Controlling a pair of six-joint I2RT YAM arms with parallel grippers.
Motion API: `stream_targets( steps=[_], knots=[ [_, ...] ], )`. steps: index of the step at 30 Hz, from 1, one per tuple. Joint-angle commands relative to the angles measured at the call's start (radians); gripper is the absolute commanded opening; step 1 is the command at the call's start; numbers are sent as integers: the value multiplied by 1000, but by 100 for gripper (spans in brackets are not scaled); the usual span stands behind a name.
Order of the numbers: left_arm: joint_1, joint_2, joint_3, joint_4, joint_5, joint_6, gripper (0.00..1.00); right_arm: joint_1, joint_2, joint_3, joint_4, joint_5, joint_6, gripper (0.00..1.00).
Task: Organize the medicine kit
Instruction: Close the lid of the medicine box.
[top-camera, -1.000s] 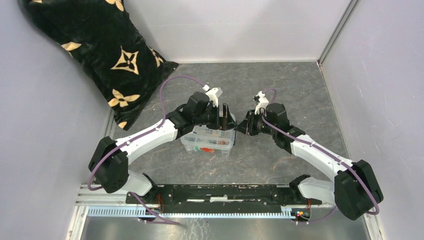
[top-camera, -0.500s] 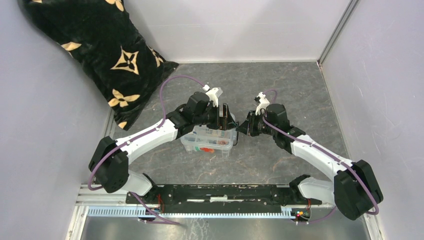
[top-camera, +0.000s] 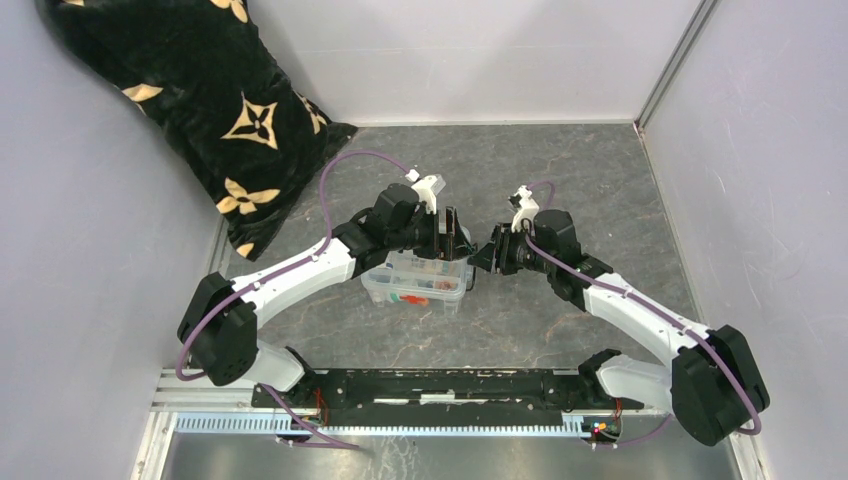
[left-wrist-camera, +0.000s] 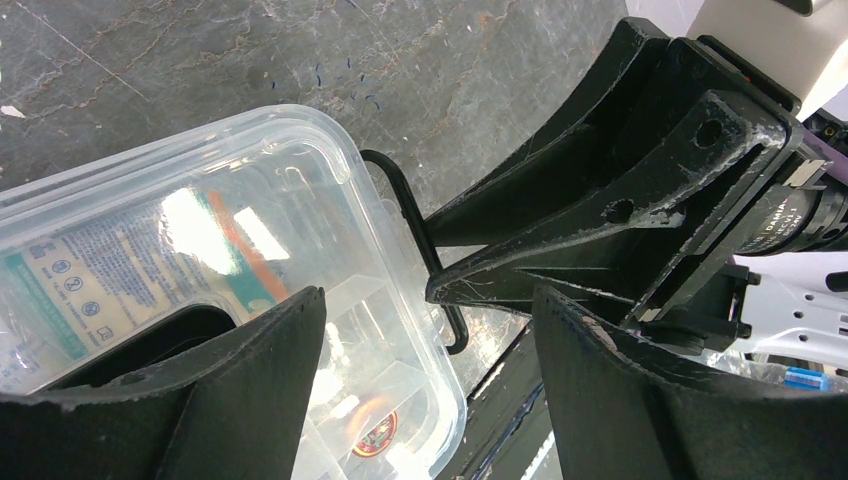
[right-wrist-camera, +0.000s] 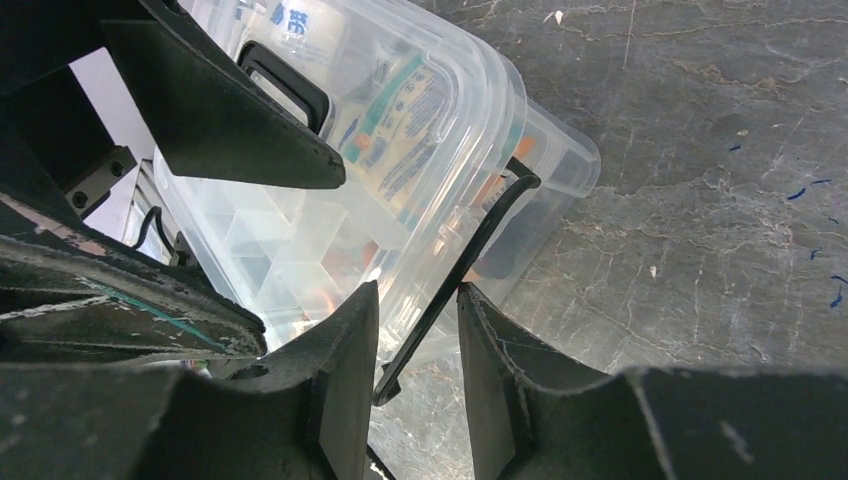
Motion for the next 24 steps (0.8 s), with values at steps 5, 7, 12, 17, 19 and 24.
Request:
stream_targets(
  steps=[5, 7, 12, 17, 19, 24],
  knots=[
    [-4, 26, -39, -110, -8, -5, 83, 9, -30, -5, 59, -34, 27, 41],
    [-3, 27, -39, -110, -8, -5, 83, 12, -29, -6, 65, -38, 32, 41],
    [-3, 30, -37, -110, -8, -5, 83, 24, -24, -9, 81, -44, 39, 39],
    [-4, 33, -37, -110, -7, -4, 83, 32, -13, -9, 85, -44, 41, 37],
    [-3, 33, -37, -110, -6, -4, 83, 36, -11, -10, 87, -42, 41, 36],
    [-4, 32, -39, -111, -6, -4, 82, 37, -5, -9, 88, -40, 41, 36]
  ],
)
